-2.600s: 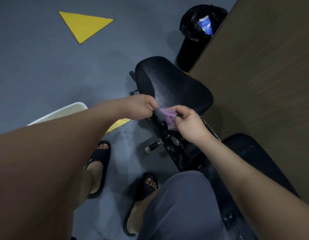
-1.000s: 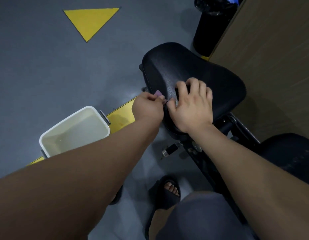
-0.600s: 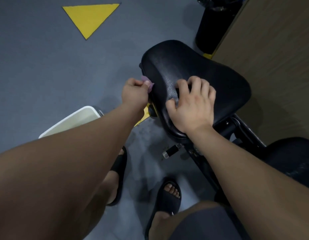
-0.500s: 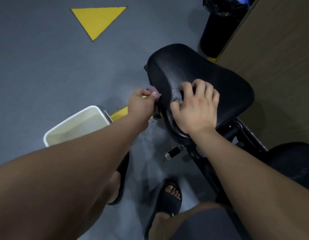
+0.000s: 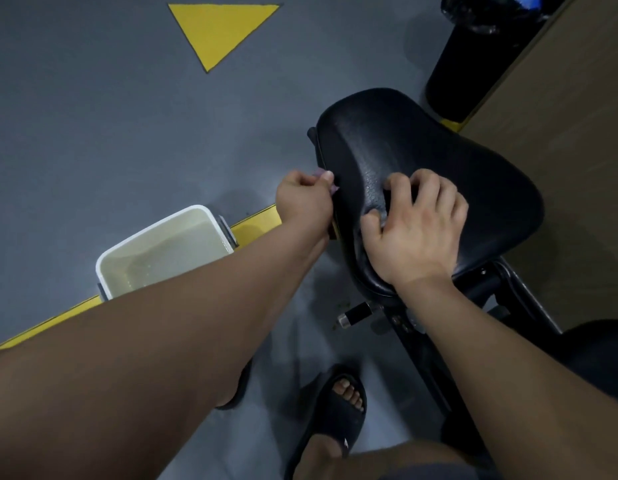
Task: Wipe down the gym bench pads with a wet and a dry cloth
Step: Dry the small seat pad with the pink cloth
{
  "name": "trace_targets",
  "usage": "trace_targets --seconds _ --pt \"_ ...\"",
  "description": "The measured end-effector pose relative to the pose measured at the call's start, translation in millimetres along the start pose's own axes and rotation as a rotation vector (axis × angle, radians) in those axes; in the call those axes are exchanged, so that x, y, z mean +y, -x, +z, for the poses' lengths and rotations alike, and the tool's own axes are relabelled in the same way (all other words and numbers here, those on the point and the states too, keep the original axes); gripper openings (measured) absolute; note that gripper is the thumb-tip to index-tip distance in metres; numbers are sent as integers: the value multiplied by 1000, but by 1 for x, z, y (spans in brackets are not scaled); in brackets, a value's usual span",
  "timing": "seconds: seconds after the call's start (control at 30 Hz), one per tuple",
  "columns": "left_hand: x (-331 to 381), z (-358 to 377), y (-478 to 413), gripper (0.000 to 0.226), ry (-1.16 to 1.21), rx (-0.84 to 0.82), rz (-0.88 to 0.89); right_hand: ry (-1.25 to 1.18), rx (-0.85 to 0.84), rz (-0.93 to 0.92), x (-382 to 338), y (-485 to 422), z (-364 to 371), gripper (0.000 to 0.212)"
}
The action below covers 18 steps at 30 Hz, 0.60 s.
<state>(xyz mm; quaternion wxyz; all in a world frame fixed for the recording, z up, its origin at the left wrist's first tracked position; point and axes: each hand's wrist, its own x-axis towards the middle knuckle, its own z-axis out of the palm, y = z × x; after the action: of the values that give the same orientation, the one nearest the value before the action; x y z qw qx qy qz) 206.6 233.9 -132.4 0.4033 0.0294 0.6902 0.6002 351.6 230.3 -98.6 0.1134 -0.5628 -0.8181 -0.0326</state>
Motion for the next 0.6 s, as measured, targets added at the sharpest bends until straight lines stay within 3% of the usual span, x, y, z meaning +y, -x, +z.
trace_targets --seconds 0.2,0.33,0.6 --pt "33 11 -54 35 78 -67 54 -31 46 -2 0 0 4 43" --pt "34 4 -62 27 131 -201 -28 -33 70 -6 1 1 6 42" --pt "-8 -17 -27 21 172 -275 -145 -19 69 -11 0 2 2 41"
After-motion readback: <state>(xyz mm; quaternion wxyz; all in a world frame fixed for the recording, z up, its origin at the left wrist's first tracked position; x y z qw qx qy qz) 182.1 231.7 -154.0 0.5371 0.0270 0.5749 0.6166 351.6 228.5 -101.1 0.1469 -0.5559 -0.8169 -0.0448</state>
